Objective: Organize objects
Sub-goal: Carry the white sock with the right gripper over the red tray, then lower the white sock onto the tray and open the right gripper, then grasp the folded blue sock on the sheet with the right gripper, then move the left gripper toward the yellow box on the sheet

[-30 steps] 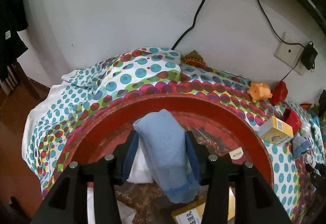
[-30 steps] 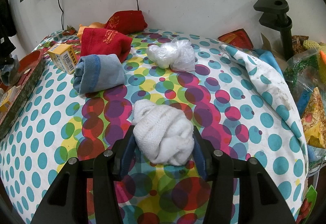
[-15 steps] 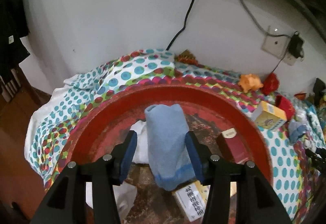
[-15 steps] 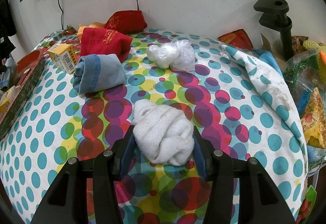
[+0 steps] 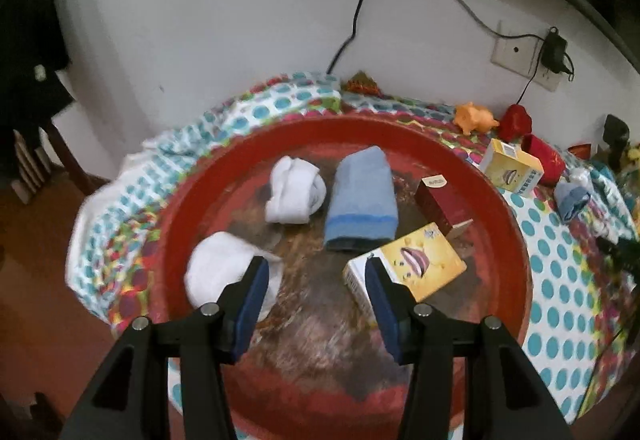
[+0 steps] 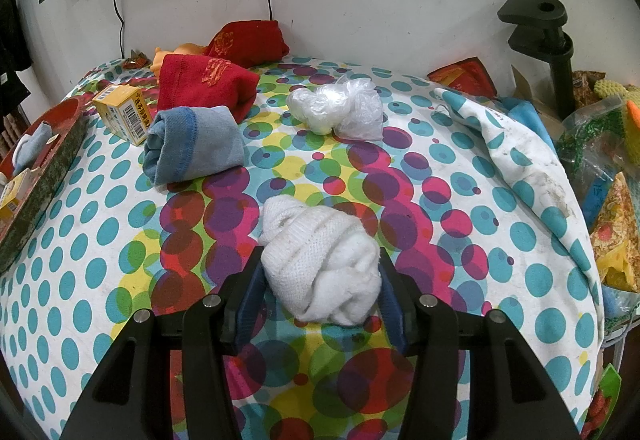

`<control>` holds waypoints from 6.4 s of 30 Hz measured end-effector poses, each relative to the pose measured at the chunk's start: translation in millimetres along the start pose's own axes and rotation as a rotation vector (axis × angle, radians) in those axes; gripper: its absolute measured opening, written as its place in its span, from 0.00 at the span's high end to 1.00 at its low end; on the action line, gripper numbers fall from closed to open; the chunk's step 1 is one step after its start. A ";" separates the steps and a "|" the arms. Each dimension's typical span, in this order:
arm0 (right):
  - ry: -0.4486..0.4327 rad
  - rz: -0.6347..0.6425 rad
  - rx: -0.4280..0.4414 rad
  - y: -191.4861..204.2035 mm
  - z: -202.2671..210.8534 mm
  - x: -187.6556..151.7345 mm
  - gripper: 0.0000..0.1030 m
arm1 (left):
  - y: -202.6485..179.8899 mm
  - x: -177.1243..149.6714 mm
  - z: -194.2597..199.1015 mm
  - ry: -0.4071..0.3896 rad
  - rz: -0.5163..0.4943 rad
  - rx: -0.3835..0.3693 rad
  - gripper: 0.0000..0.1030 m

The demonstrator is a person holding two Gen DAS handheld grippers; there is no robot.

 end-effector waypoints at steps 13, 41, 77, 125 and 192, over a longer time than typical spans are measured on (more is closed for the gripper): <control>0.003 -0.042 -0.035 -3.9 -0.3 0.0 0.54 | -20.9 -38.8 40.4 -0.075 -0.098 0.010 0.46; -0.026 0.122 0.113 195.6 59.3 13.8 0.58 | 59.1 -38.1 45.8 -0.071 -0.012 0.157 0.46; 0.064 0.389 0.316 392.3 23.9 11.9 0.41 | 91.4 -46.8 26.1 0.016 0.132 0.116 0.46; 0.020 -0.051 -0.073 87.6 -44.6 52.8 0.27 | 27.2 -56.0 19.6 0.019 -0.054 0.090 0.46; 0.000 -0.093 -0.047 -34.5 -19.9 22.9 0.50 | -257.5 134.6 -107.5 0.219 0.300 -0.037 0.38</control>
Point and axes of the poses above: each gripper's, at about its wrist camera, not at the fingertips, and z roughly against the way its jaws point, y to its left, x to its top, the point moved 7 cm from there along -z, roughly the way its jaws point
